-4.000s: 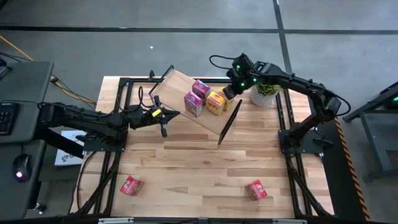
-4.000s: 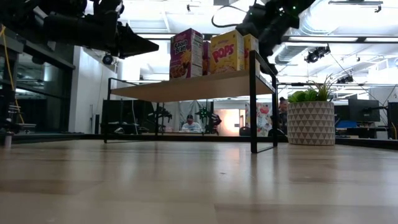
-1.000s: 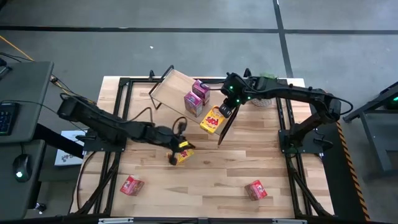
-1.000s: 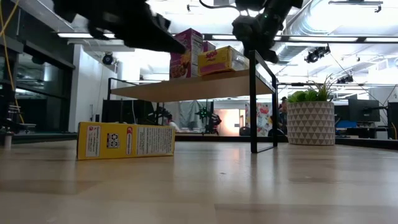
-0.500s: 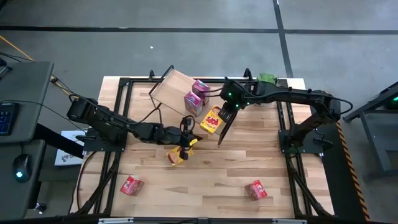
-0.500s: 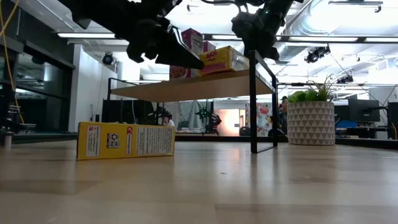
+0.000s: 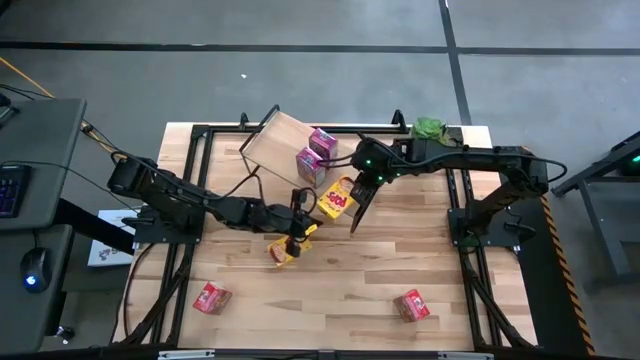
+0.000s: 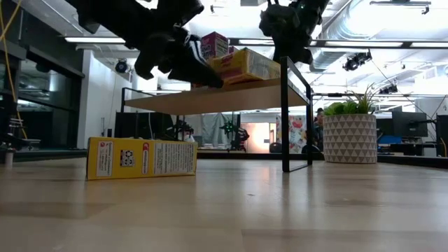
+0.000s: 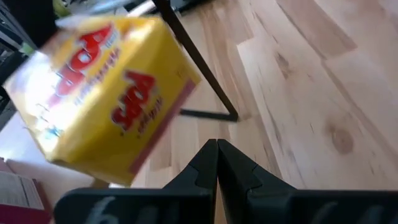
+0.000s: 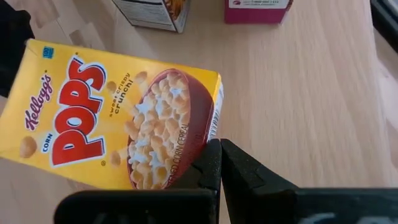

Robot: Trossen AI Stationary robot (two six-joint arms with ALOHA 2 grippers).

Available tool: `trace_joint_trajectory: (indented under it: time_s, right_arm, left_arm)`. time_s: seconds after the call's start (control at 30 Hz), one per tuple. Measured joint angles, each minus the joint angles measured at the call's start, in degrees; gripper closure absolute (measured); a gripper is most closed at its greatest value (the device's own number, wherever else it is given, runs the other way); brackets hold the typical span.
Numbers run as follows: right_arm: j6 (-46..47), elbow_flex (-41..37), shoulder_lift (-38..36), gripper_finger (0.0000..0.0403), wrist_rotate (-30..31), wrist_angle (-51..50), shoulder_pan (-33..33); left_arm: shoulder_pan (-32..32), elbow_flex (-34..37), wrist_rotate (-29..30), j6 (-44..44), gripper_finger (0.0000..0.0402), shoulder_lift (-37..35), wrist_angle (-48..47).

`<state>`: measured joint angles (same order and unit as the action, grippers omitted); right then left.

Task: Stack cereal on shelf
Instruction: Adjust the yellow cereal box on the shelf

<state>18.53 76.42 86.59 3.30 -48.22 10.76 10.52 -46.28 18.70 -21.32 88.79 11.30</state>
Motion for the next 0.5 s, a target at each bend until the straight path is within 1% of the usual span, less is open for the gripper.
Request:
trace_joint_trajectory:
  time_s: [0.1,0.2,0.43,0.5]
  right_arm:
    - [-0.6,0.0,0.0,0.0402,1.8,0.0,0.2]
    - [-0.5,0.0,0.0,0.0402,3.8,0.0,0.7]
    - [1.3,0.0,0.0,0.0402,3.8,1.4,1.8]
    - [2.4,0.0,0.0,0.0402,3.7,2.2,1.7]
  left_arm:
    - [0.0,0.0,0.0,-0.3,0.0401,0.0,-1.4]
    - [-0.5,0.0,0.1,-0.4,0.0401,0.0,-0.5]
    - [-1.6,0.0,0.3,0.4,0.0401,0.0,1.0]
    - [-1.6,0.0,0.2,2.8,0.0401,0.0,1.1]
